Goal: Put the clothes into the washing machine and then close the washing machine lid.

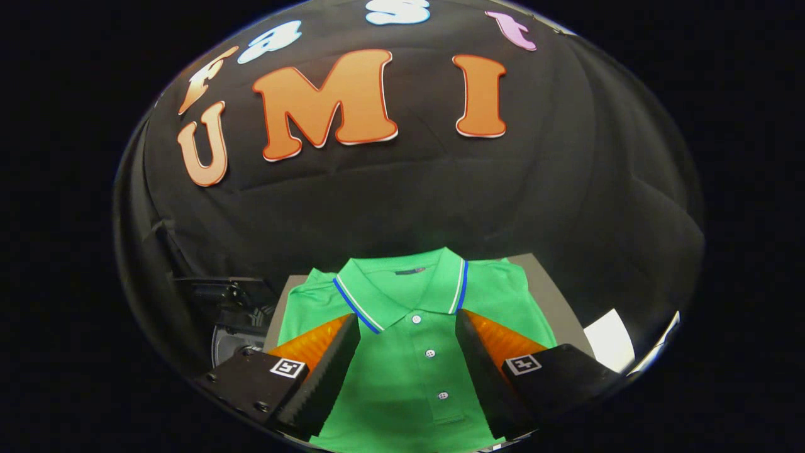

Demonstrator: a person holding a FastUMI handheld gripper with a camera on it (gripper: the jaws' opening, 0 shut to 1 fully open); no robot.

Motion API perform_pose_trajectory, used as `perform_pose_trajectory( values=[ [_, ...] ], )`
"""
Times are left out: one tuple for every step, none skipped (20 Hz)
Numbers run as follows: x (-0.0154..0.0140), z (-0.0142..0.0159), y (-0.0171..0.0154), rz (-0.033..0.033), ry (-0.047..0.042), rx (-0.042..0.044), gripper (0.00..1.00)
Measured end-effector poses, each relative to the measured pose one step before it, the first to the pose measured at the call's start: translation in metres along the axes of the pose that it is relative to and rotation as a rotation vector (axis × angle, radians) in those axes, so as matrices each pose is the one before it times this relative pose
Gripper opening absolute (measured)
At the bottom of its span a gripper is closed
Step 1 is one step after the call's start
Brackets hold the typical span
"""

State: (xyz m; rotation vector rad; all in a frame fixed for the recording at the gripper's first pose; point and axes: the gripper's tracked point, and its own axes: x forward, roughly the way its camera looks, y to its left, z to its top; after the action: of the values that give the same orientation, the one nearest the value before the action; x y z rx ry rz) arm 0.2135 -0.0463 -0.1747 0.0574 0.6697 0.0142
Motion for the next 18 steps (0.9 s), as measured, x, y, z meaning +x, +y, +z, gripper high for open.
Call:
perform_pose_trajectory(
  values=[
    [0.00404,-0.00461,-0.00068,0.00234,0.02664,-0.00110,1.00],
    [0.00367,-0.00390,0.00127,0.00935,0.02746,-0.00438,1.00],
    [0.00313,-0.00436,-0.00067,-0.00051,0.02309,-0.00320,1.00],
    [0.00244,-0.00536,-0.00147,-0.00404,0.02972,-0.00813,1.00],
    [0.00176,-0.00318,-0.00119,-0.00418,0.02176,-0.00253,1.00],
    [0.00290,-0.00369,-0.00119,-0.00599,0.02429,0.00478,1.00],
    [0.00186,-0.00481,-0.00128,-0.00597,0.02513,0.00163,1.00],
    [0.00313,-0.00424,-0.00141,-0.00137,0.02573,0.00284,1.00],
    [0.00236,-0.00248,-0.00017,0.00065,0.01832,0.00926,1.00],
    [0.00114,-0.00220,0.00013,0.00248,0.01463,0.00093,1.00],
    [0.00049,0.00232,-0.00016,0.00009,0.00326,-0.00099,1.00],
    [0.00049,-0.00200,0.00037,-0.00003,0.01512,-0.00543,1.00],
    [-0.00021,-0.00079,-0.00034,-0.00109,0.01801,-0.00747,1.00],
    [0.00111,0.00014,0.00044,-0.00198,0.01740,-0.00501,1.00],
    [0.00005,0.00032,0.00044,-0.00338,0.02729,-0.00669,1.00],
    [0.00044,-0.00095,0.00034,-0.00384,0.03281,-0.00569,1.00],
    [0.00080,-0.00031,0.00063,-0.00379,0.03681,-0.00447,1.00],
    [0.00067,0.00106,0.00116,-0.00100,0.02882,-0.00382,1.00]
  ],
)
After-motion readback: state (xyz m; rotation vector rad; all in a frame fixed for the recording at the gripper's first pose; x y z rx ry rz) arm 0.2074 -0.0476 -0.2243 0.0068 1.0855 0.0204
